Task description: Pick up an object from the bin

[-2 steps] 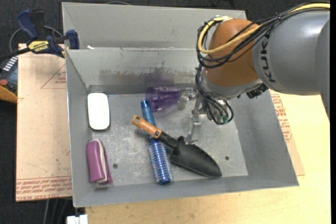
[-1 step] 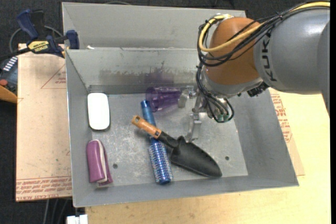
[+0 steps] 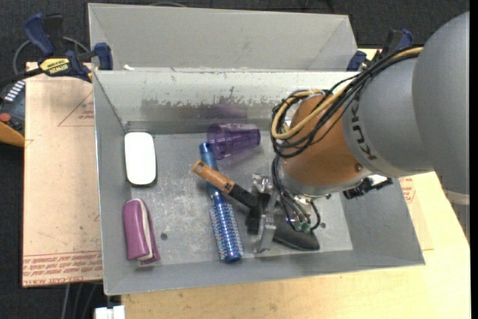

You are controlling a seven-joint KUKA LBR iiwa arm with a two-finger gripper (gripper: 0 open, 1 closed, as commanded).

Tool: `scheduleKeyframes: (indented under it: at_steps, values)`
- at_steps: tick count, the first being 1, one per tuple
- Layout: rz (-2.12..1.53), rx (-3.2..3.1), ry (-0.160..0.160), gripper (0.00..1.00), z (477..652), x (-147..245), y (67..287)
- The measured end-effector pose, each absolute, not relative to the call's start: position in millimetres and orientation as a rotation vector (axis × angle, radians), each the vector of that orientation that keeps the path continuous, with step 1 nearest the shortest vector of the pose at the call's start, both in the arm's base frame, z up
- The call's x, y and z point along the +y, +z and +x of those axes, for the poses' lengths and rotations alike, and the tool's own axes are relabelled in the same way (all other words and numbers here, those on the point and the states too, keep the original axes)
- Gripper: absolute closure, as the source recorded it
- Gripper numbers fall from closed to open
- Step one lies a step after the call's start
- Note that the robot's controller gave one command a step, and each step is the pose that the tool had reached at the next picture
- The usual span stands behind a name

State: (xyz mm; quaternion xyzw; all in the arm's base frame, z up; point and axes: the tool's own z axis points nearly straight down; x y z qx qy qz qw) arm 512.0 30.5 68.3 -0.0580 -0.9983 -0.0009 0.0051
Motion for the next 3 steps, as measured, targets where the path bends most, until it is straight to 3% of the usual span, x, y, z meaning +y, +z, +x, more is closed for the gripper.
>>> scheduleKeyframes:
  at_steps: [1, 2, 3]
  values:
    - [-0.432, -3.119, -0.006, 0.00, 534.6, 40, 126]
    - [-0.290, -3.118, -0.003, 0.00, 479.5, 18, 99]
    - [-0.930, -3.007, -0.009, 0.00, 496.5, 21, 69]
